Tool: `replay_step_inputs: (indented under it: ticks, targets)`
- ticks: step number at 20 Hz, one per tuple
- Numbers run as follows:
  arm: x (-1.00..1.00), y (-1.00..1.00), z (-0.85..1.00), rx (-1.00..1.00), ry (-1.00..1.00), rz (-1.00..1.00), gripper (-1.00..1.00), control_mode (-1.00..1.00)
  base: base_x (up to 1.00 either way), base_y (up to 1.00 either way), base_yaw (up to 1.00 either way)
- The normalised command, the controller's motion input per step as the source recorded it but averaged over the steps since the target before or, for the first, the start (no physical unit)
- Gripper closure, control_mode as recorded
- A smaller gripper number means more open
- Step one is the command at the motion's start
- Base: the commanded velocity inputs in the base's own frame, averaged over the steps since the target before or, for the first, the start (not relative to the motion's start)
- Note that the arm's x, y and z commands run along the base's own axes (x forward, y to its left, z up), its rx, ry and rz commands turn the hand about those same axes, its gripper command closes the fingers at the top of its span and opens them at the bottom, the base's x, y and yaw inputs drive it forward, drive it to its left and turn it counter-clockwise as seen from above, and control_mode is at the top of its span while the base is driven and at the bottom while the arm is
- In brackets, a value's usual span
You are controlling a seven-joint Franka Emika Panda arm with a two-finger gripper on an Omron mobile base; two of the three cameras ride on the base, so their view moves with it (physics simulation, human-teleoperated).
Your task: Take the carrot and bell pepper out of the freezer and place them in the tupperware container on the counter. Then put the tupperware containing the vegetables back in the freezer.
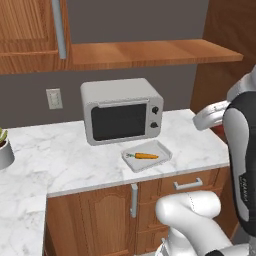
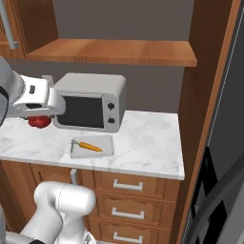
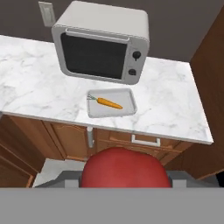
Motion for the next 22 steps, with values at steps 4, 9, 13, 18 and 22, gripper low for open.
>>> replay_step_inputs:
  ticks: [4, 9, 13, 18, 22]
  targets:
    - [0.31, 0.17, -0.70, -0.04, 0.13, 0.03, 1.00, -1.00, 0.00, 0.00, 0.00]
    - [0.43, 0.16, -0.66, -0.02, 0.14, 0.01, 1.00, -1.00, 0.00, 0.00, 0.00]
    - [0.52, 0.05, -0.69, 0.00, 0.08, 0.04, 1.00, -1.00, 0.00, 0.00, 0.00]
    - [0.68, -0.07, -0.69, 0.00, 0.04, 0.08, 1.00, -1.00, 0.00, 0.00, 0.00]
    - [0.72, -0.07, -0.66, 0.00, 0.03, 0.07, 1.00, -1.00, 0.00, 0.00, 0.00]
